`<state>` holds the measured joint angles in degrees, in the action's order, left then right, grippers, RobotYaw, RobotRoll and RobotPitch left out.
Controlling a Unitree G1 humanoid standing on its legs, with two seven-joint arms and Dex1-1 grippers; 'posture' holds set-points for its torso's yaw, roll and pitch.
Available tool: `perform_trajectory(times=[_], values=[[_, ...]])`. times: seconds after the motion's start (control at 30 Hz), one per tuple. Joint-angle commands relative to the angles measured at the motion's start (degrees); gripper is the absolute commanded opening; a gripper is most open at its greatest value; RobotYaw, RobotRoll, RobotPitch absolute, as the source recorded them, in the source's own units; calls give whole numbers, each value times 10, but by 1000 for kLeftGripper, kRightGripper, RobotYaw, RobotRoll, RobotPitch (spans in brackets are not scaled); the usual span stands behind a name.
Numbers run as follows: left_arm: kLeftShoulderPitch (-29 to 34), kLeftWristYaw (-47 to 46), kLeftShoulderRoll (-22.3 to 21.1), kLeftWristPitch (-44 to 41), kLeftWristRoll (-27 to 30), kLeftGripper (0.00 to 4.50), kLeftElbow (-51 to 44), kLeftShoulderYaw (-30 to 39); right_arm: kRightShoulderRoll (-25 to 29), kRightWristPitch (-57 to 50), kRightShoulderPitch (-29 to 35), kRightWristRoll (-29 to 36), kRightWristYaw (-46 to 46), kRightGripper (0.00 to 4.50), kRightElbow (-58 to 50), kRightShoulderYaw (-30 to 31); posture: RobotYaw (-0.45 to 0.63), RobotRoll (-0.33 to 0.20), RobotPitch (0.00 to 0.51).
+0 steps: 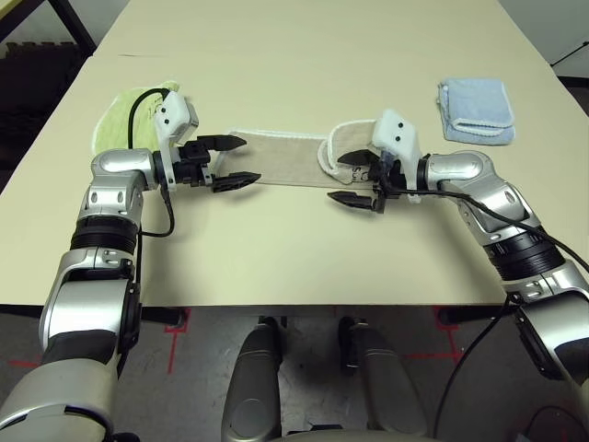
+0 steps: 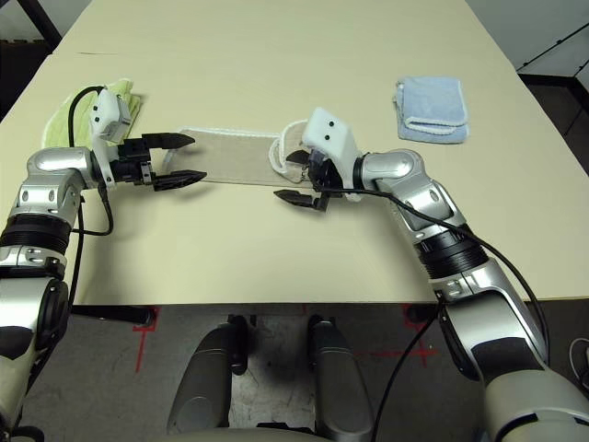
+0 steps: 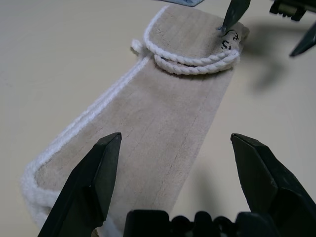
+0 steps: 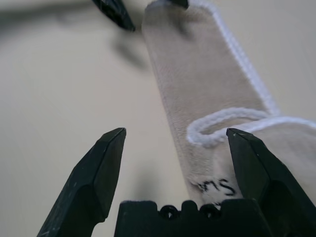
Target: Fold the towel and set it aside.
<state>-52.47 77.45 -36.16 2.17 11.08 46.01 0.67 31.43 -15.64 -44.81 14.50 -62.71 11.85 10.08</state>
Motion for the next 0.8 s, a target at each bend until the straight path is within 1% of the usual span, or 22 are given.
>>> perform_trajectory(times=[0.03, 0.1, 0.23, 0.4, 0.57, 0.6, 0.67, 0.8], values=[[-3, 6, 3, 5, -9, 4500, 11, -8, 21, 46, 18, 38, -27, 4477, 32, -68, -2, 0, 181], [-5, 6, 4, 4, -8, 4500, 14, -8, 34, 84, 23, 47, -37, 4477, 68, -102, -2, 0, 181], [0, 2, 7, -3, -3, 4500, 15, -4, 54, 151, 36, 48, -57, 4477, 144, -141, -8, 0, 182], [12, -13, 9, -8, -1, 4500, 16, 2, 54, 203, 41, 36, -60, 4477, 219, -151, -4, 0, 184], [24, -26, 16, -18, 4, 4500, -8, 7, 45, 224, 30, 32, -52, 4477, 267, -152, 18, 0, 182], [27, -31, 18, -21, 8, 4500, -14, 10, 45, 239, 28, 29, -55, 4084, 278, -152, 24, 0, 181], [32, -38, 20, -29, 14, 4500, -28, 15, 49, 278, 32, 18, -75, 3535, 298, -145, 31, 0, 179], [42, -46, 20, -39, 19, 4500, -47, 18, 44, 305, 27, 14, -87, 2002, 328, -148, 43, 0, 178]])
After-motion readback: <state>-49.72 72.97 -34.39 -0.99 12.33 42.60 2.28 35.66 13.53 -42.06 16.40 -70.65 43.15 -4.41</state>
